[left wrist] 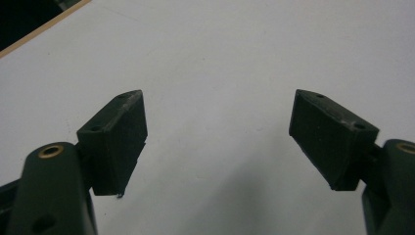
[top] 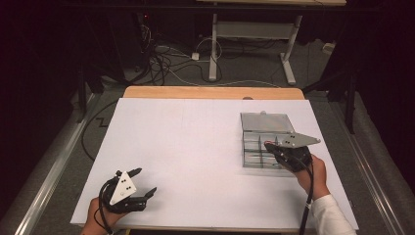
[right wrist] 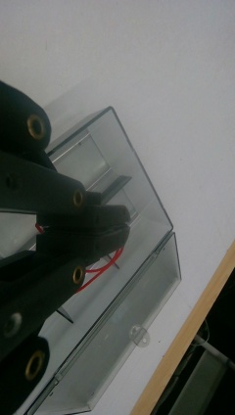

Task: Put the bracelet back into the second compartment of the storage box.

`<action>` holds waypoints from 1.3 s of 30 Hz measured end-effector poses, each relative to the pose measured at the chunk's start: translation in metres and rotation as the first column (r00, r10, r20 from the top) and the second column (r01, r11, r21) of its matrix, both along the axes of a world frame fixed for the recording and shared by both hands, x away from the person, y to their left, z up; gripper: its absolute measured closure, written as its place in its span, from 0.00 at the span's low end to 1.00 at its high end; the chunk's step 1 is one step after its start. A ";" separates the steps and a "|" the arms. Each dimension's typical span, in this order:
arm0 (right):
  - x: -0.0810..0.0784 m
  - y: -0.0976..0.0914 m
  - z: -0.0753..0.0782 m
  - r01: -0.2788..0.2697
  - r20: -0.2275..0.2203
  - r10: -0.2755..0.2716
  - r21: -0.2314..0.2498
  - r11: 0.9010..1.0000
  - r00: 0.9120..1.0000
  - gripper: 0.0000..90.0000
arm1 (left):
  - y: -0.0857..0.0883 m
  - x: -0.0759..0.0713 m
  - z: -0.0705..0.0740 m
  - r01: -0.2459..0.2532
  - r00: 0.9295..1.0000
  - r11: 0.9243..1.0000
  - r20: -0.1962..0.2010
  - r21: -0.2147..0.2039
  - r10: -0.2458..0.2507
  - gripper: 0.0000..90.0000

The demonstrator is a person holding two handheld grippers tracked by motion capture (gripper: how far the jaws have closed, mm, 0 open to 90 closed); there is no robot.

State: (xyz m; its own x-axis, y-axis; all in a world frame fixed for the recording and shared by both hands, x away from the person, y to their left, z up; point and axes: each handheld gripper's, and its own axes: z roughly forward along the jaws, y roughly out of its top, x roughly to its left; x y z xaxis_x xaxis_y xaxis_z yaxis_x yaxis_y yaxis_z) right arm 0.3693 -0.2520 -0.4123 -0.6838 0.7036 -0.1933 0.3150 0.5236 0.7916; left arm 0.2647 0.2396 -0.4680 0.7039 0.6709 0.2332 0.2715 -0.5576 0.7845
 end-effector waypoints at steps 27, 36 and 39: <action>0.052 0.006 -0.005 0.111 -0.112 -0.129 -0.152 0.982 0.985 1.00 | 0.000 0.000 0.001 0.018 1.000 1.000 0.001 0.002 -0.018 0.23; 0.060 0.007 -0.012 0.140 -0.145 -0.164 -0.163 0.977 0.976 0.99 | -0.001 0.000 0.000 0.020 1.000 1.000 0.001 0.011 -0.020 0.23; 0.061 0.009 -0.014 0.139 -0.149 -0.166 -0.176 0.974 0.975 0.99 | -0.001 0.000 0.000 0.018 1.000 1.000 -0.002 0.008 -0.018 0.23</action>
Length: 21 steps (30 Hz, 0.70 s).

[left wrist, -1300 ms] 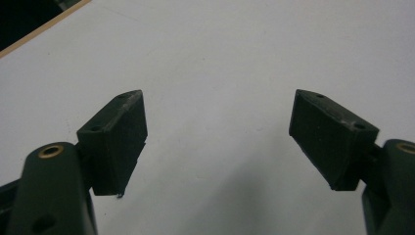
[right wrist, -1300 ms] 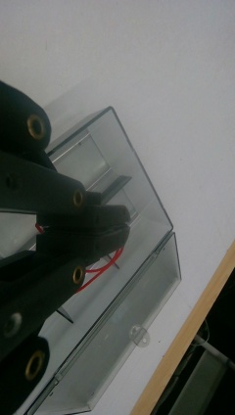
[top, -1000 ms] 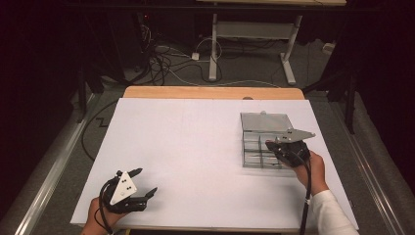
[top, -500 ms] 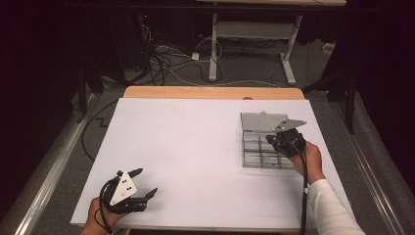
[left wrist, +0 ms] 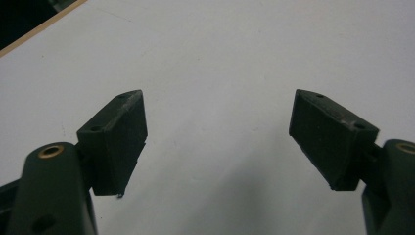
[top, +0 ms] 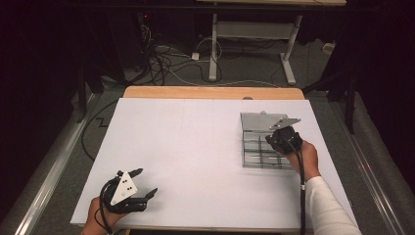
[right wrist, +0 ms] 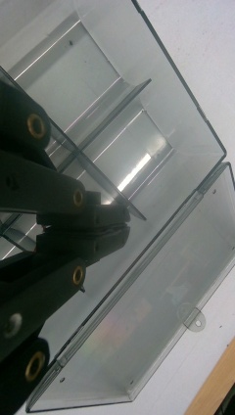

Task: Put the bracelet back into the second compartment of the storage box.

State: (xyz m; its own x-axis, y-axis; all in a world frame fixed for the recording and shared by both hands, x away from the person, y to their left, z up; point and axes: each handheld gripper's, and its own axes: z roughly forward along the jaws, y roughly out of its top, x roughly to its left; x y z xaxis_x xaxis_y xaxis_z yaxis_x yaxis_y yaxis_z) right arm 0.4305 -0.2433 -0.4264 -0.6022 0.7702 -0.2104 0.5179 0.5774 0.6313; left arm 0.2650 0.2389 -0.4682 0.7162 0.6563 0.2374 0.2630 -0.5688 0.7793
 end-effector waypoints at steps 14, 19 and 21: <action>0.004 0.004 -0.005 0.014 -0.006 -0.014 -0.021 1.000 1.000 0.99 | 0.001 0.000 0.000 0.001 1.000 1.000 -0.003 0.005 -0.001 0.23; 0.005 0.006 -0.005 0.016 -0.012 -0.017 -0.029 0.999 1.000 0.99 | 0.002 0.001 0.000 0.002 1.000 1.000 -0.004 0.005 -0.002 0.23; 0.005 0.006 -0.005 0.010 -0.011 -0.010 -0.031 0.999 1.000 0.99 | 0.001 0.001 0.000 0.002 1.000 1.000 -0.005 0.006 -0.002 0.23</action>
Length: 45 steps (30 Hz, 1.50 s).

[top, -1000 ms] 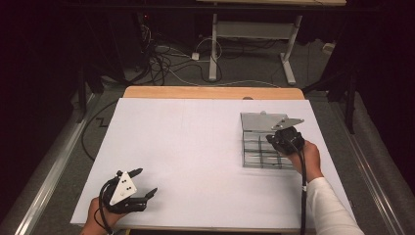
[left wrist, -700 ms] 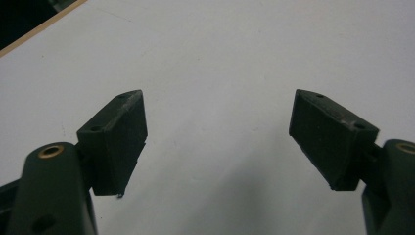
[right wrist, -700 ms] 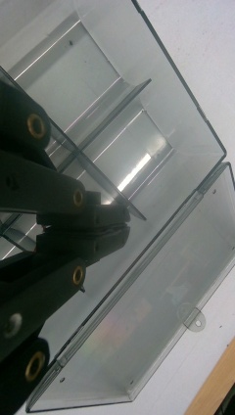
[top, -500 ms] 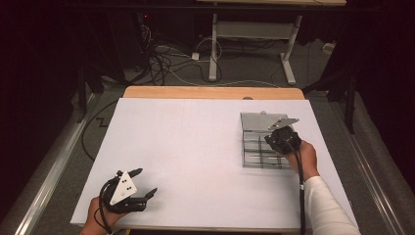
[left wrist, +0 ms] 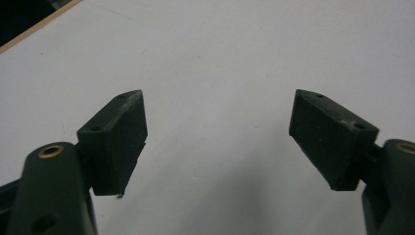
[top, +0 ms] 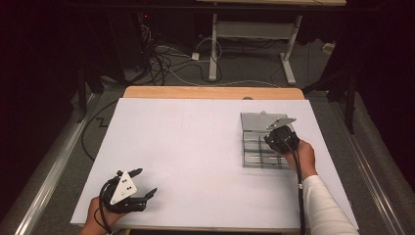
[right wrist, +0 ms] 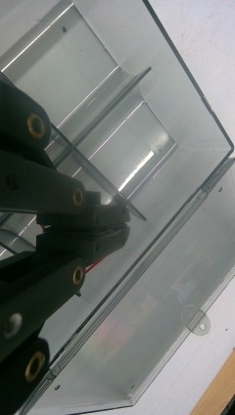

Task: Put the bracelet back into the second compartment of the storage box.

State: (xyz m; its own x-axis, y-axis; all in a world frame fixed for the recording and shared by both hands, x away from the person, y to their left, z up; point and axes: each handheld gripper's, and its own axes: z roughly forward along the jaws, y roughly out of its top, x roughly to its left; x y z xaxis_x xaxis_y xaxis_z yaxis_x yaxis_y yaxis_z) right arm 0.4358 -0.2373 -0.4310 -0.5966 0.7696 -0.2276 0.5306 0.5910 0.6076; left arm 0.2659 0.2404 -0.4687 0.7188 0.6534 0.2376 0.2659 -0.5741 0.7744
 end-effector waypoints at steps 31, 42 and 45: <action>-0.016 -0.014 0.009 0.044 0.105 -0.059 0.139 0.989 0.993 0.89 | -0.001 0.000 0.001 -0.030 0.999 0.999 0.014 0.023 0.029 0.23; -0.022 -0.016 0.008 0.042 0.132 -0.065 0.170 0.985 0.989 0.77 | -0.004 0.001 -0.002 -0.018 1.000 0.999 0.004 0.039 0.018 0.23; -0.024 -0.018 0.010 0.039 0.145 -0.067 0.185 0.982 0.987 0.71 | -0.004 0.001 -0.002 -0.018 1.000 0.999 0.002 0.040 0.018 0.23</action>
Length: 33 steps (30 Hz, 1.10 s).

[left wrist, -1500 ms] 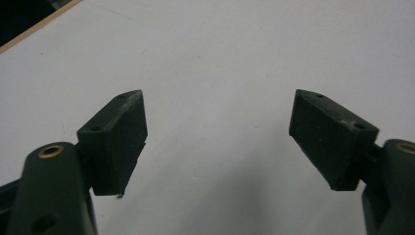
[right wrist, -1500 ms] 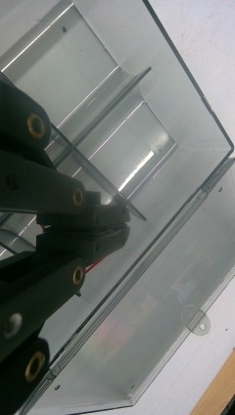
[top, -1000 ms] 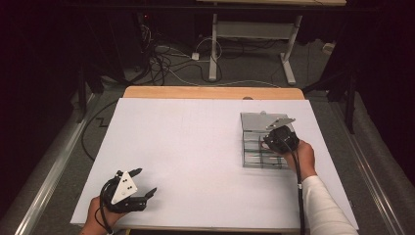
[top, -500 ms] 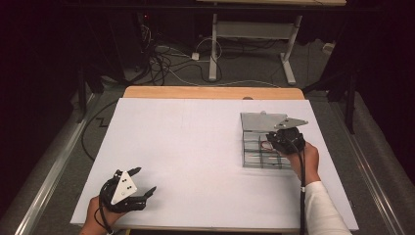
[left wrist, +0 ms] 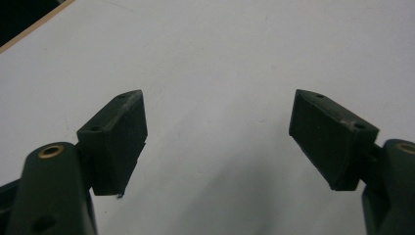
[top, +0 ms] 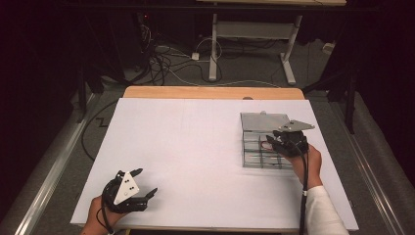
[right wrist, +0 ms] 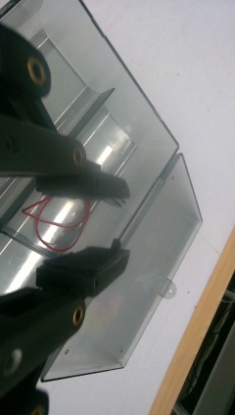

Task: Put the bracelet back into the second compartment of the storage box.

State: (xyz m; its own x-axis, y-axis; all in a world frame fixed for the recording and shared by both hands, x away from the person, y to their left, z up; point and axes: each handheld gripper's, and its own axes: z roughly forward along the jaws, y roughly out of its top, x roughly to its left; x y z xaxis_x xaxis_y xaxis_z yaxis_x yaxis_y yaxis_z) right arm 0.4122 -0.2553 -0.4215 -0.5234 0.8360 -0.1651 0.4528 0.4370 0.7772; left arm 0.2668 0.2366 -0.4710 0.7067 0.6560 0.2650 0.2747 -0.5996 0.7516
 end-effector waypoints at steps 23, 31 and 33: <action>-0.004 0.002 0.003 0.083 0.087 -0.091 0.098 0.992 0.992 0.18 | -0.002 0.001 -0.002 0.004 1.000 1.000 -0.009 0.010 -0.003 0.23; -0.008 0.005 0.007 0.076 0.125 -0.090 0.113 0.991 0.988 0.18 | -0.002 0.001 -0.002 0.007 1.000 1.000 -0.013 0.011 -0.007 0.23; -0.010 0.007 0.009 0.071 0.130 -0.086 0.118 0.990 0.988 0.18 | -0.002 0.001 -0.002 0.008 1.000 1.000 -0.013 0.012 -0.008 0.23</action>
State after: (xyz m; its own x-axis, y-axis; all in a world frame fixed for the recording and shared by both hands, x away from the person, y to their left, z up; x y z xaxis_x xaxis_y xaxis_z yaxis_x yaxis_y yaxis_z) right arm 0.4021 -0.2486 -0.4128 -0.4346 0.8909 -0.1322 0.3699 0.3104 0.8757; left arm 0.2681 0.2346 -0.4734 0.7155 0.6470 0.2636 0.2796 -0.6109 0.7407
